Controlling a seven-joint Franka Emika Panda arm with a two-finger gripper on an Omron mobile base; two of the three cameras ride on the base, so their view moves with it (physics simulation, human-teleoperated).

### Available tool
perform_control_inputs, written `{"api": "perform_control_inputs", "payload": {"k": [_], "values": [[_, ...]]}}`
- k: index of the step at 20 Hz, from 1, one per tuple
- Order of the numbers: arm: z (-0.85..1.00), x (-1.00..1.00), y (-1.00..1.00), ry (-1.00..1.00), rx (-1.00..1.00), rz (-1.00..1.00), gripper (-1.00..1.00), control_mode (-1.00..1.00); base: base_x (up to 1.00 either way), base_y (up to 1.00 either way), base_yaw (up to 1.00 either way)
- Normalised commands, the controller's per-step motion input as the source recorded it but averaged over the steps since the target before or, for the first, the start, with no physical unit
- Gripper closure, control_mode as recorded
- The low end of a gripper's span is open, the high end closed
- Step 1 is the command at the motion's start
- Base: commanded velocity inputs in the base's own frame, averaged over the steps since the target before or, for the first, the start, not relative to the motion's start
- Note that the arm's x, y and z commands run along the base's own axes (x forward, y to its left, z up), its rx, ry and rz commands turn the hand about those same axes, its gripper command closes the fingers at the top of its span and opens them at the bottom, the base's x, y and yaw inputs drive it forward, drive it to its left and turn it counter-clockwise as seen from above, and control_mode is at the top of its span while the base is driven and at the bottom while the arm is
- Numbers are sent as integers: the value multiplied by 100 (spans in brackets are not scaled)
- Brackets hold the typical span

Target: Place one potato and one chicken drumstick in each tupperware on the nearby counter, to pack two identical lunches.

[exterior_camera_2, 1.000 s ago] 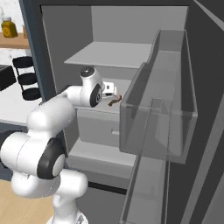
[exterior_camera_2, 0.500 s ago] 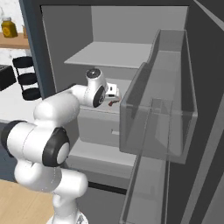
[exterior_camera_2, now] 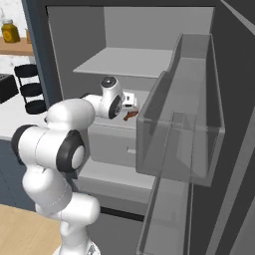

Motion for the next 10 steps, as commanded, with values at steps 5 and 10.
{"api": "perform_control_inputs", "payload": {"k": [5, 10], "values": [[-3, 25, 0, 1, 1, 0, -100, -100, 0, 0, 0], [-5, 14, -1, 0, 0, 0, -100, -100, 0, 0, 0]]}}
